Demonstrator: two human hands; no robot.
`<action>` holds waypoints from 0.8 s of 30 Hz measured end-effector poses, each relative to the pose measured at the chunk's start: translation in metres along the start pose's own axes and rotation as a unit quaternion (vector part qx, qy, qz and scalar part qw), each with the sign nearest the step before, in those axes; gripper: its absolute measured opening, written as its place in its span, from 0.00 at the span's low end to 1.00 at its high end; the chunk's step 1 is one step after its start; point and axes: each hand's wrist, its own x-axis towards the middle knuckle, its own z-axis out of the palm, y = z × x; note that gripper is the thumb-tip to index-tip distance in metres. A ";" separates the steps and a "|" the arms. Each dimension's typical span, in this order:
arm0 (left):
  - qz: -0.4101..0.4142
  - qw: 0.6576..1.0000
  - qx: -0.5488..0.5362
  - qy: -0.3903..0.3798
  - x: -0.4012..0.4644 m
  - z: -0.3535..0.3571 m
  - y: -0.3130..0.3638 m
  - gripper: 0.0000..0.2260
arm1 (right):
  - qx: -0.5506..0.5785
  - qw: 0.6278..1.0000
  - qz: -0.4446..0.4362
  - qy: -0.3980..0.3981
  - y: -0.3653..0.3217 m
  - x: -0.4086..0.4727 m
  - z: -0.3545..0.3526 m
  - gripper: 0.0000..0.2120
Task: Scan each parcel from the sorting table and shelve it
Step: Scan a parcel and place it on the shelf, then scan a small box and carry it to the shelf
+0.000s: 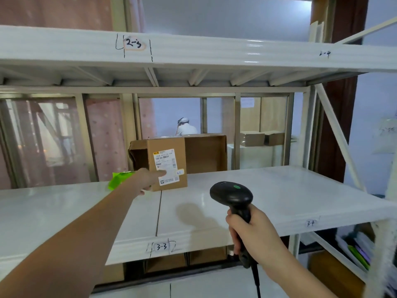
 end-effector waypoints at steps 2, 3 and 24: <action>0.057 0.998 0.037 0.009 -0.026 0.016 0.015 0.24 | 0.002 1.000 -0.003 0.004 0.004 -0.015 -0.017 0.02; 0.091 0.994 0.058 0.012 -0.039 0.027 0.023 0.23 | -0.002 1.000 -0.003 0.006 0.007 -0.023 -0.027 0.03; 0.454 0.836 0.134 -0.278 -0.319 0.440 0.254 0.36 | -0.062 0.927 0.099 0.357 0.069 -0.262 -0.319 0.02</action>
